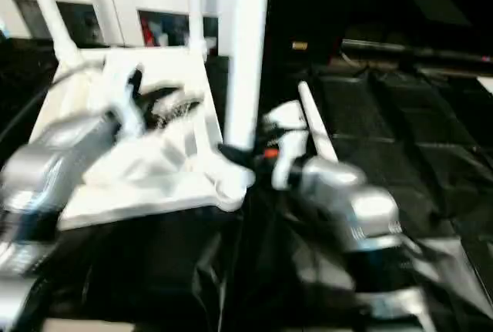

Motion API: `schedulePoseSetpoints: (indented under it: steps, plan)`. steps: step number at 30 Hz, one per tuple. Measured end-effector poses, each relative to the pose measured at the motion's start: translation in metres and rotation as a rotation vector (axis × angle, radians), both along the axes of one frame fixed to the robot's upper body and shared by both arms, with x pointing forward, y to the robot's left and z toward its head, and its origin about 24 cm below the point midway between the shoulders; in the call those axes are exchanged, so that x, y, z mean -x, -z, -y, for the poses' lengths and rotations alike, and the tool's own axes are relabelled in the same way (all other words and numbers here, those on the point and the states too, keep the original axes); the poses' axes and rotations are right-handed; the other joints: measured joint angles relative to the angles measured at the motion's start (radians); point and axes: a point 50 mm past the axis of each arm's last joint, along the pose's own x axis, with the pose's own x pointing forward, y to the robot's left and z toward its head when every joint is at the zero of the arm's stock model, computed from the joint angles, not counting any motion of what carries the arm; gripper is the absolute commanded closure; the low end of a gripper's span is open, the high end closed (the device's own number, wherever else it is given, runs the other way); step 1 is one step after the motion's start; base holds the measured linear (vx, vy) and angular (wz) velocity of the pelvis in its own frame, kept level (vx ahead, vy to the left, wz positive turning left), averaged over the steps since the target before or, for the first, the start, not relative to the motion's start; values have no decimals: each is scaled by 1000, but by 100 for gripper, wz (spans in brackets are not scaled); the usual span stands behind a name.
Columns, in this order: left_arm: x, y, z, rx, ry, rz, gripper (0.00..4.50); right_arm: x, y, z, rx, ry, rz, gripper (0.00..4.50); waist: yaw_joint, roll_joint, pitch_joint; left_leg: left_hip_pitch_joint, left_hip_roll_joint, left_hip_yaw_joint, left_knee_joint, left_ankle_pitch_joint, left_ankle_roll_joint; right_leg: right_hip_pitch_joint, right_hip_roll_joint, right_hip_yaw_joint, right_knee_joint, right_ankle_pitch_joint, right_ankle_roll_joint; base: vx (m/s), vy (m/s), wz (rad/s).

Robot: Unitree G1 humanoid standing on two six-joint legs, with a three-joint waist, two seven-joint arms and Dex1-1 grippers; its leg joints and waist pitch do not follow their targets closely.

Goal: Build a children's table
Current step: Pick table leg

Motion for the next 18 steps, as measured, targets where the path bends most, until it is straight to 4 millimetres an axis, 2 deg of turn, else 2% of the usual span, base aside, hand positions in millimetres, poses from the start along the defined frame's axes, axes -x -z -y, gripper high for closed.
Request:
schedulePoseSetpoints:
  steps: [3,6,7,9,15,16,18]
  plan:
    - [2,-19,17,213,98,-1,132,0,0,-3,10,-8,16,261,0,1,0,0,0,1,0,0,0,0,-1,0,-1,0,0,0,0,0]
    - [11,-22,25,377,235,-65,132,0,0,-1,16,-5,28,261,-2,2,0,0,0,1,0,0,0,-1,0,0,0,0,-1,0,0,0]
    - [15,-23,27,410,277,-76,103,0,0,0,18,-2,30,261,-2,3,1,0,0,1,-1,0,0,-1,0,0,0,0,-1,0,0,0]
    - [18,-25,31,431,331,-81,96,0,1,1,21,2,29,261,-1,4,1,0,1,1,-1,0,0,-1,0,0,-1,-1,-1,0,0,0]
    - [18,-25,34,455,334,-79,84,1,2,4,32,4,27,261,-2,6,1,1,0,1,-1,0,0,-1,0,0,-1,0,-1,0,0,0]
    - [18,-25,34,465,340,-84,59,1,2,3,32,0,28,261,-2,6,1,1,0,1,-1,0,0,-1,0,0,-1,0,-1,0,0,0]
    - [21,-27,34,504,385,-96,51,1,2,3,30,-12,29,261,-3,6,1,1,0,1,-1,0,0,-1,0,0,0,0,-1,0,0,0]
